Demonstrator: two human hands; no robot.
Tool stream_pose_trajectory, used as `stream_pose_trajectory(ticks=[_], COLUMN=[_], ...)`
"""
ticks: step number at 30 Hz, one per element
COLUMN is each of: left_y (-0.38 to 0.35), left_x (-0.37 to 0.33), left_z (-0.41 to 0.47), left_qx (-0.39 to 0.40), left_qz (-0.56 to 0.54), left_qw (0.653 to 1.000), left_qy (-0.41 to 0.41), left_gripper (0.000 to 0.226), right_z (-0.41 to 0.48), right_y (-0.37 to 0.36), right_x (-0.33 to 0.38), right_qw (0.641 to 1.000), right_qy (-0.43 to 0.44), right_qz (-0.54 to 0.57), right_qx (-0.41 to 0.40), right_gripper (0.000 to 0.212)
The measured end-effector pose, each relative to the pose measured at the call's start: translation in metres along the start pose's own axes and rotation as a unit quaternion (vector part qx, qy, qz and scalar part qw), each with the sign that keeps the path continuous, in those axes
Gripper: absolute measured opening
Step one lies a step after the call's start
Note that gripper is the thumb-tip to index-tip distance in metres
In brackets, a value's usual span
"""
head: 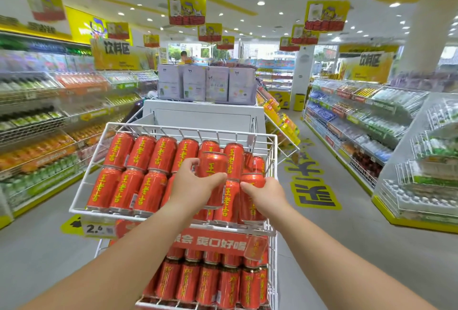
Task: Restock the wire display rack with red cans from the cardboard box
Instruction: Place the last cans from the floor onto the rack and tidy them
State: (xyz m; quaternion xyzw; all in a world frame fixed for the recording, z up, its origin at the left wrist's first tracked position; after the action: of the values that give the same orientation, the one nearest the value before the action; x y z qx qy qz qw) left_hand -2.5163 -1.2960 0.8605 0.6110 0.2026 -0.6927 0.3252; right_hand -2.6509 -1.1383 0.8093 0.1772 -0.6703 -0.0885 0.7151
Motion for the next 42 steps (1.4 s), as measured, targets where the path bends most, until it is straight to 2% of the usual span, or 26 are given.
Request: stream_pose_trajectory(ticks=[3, 6, 12, 15, 18, 20, 26, 29, 31, 34, 36, 39, 42], left_y=[-0.003, -0.003, 0.007, 0.010, 0.008, 0.002, -0.014, -0.018, -0.019, -0.020, -0.020, -0.021, -0.024], left_x=[0.003, 0.004, 0.008, 0.009, 0.010, 0.017, 0.022, 0.025, 0.025, 0.027, 0.028, 0.026, 0.025], left_z=[0.008, 0.018, 0.033, 0.039, 0.043, 0.049, 0.048, 0.048, 0.046, 0.047, 0.047, 0.047, 0.049], left_qx=[-0.001, 0.000, 0.029, 0.047, 0.057, 0.063, 0.107, 0.125, 0.134, 0.140, 0.145, 0.147, 0.143], left_qz=[0.004, 0.008, -0.009, -0.006, 0.004, 0.005, 0.013, 0.007, 0.006, 0.015, 0.016, 0.019, 0.021], left_qw=[1.000, 1.000, 1.000, 0.999, 0.998, 0.998, 0.994, 0.992, 0.990, 0.989, 0.988, 0.988, 0.988], left_qy=[0.003, -0.002, -0.001, -0.001, -0.005, -0.002, -0.025, -0.028, -0.032, -0.042, -0.042, -0.048, -0.050], left_gripper=[0.078, 0.072, 0.050, 0.051, 0.066, 0.078, 0.071, 0.060, 0.058, 0.059, 0.060, 0.061, 0.061], right_z=[0.006, 0.013, 0.023, 0.023, 0.019, 0.018, 0.009, 0.002, -0.002, -0.007, -0.008, -0.010, -0.014], right_y=[-0.009, -0.018, -0.032, -0.034, -0.035, -0.033, -0.036, -0.038, -0.036, -0.034, -0.034, -0.031, -0.032], right_x=[0.000, -0.008, -0.011, -0.012, -0.015, -0.016, -0.014, -0.015, -0.011, -0.006, -0.009, -0.012, -0.013], right_qw=[1.000, 0.997, 0.991, 0.987, 0.984, 0.981, 0.975, 0.970, 0.958, 0.932, 0.936, 0.947, 0.932], right_qy=[-0.017, -0.056, -0.099, -0.104, -0.093, -0.089, -0.051, -0.013, 0.015, 0.059, 0.078, 0.091, 0.102], right_qz=[-0.007, -0.037, -0.071, -0.097, -0.130, -0.149, -0.185, -0.206, -0.248, -0.319, -0.309, -0.275, -0.326], right_qx=[-0.021, -0.037, -0.060, -0.073, -0.082, -0.082, -0.111, -0.128, -0.140, -0.161, -0.151, -0.141, -0.122], right_gripper=[0.051, 0.066, 0.077, 0.073, 0.058, 0.055, 0.061, 0.051, 0.043, 0.046, 0.043, 0.025, 0.033])
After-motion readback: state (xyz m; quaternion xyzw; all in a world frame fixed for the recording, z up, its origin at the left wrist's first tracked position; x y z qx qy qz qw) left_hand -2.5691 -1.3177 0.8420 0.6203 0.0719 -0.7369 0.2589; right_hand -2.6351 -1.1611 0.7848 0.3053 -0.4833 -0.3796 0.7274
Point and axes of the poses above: each hand's wrist, its own z-axis towards the middle knuckle, its own y-axis out of the back of the hand, x = y × z, the point moved 6 cm from there along z, towards the middle knuckle, and after that the axes turned 5 degrees about -x, right-handed, at the moved point
